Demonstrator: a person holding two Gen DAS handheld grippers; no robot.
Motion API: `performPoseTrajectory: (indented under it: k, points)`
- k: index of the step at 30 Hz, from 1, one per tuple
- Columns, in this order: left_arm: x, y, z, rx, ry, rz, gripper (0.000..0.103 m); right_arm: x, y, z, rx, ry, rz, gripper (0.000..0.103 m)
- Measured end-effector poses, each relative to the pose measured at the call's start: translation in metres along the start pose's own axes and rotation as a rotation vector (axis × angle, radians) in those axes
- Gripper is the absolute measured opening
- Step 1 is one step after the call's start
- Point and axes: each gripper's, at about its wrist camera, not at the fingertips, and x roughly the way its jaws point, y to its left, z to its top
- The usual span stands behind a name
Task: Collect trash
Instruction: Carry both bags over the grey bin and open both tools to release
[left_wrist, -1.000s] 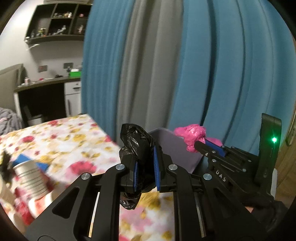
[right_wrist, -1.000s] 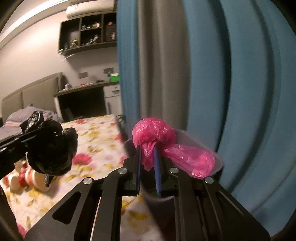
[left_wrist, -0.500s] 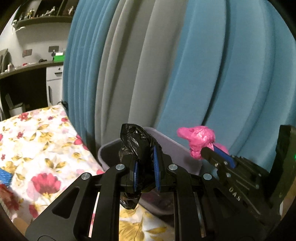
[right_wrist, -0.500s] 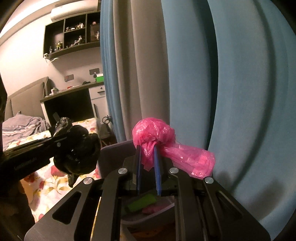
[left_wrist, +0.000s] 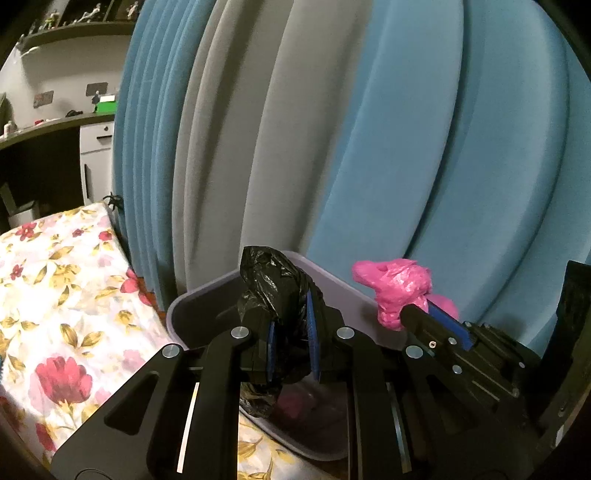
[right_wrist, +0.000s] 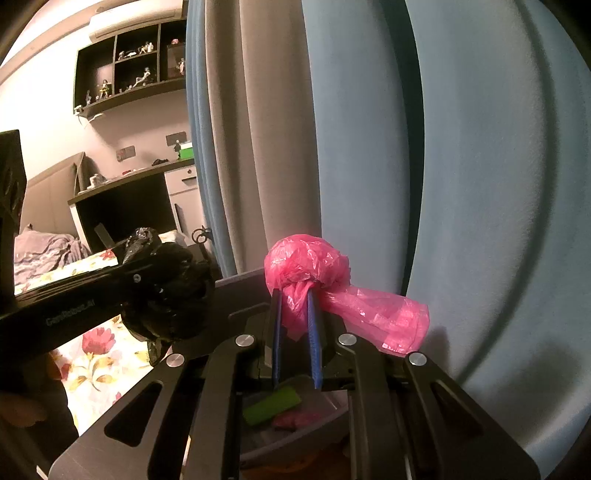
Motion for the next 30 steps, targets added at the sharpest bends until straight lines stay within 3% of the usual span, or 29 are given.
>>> performPoseTrajectory:
  k: [28, 30]
  points:
    - [0.038, 0.015, 0.001, -0.068, 0.082, -0.039, 0.014, 0.002, -0.003, -0.005, 0.016, 0.011, 0.011, 0.015]
    - [0.039, 0.016, 0.001, -0.071, 0.079, -0.034, 0.025, 0.002, -0.003, -0.005, 0.016, 0.011, 0.010, 0.015]
